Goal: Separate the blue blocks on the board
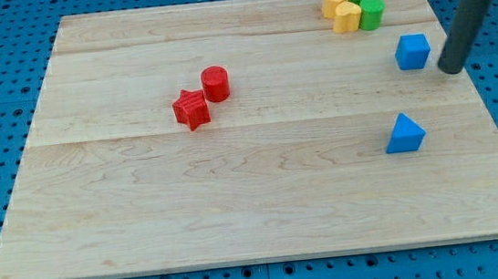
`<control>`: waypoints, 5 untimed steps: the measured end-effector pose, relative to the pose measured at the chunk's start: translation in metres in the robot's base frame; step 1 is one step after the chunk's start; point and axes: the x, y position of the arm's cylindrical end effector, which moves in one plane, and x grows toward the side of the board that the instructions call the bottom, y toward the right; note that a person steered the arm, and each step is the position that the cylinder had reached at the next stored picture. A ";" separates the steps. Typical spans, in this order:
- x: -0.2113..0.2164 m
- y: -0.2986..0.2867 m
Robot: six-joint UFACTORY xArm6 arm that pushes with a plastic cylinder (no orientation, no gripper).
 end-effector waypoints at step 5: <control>0.009 -0.144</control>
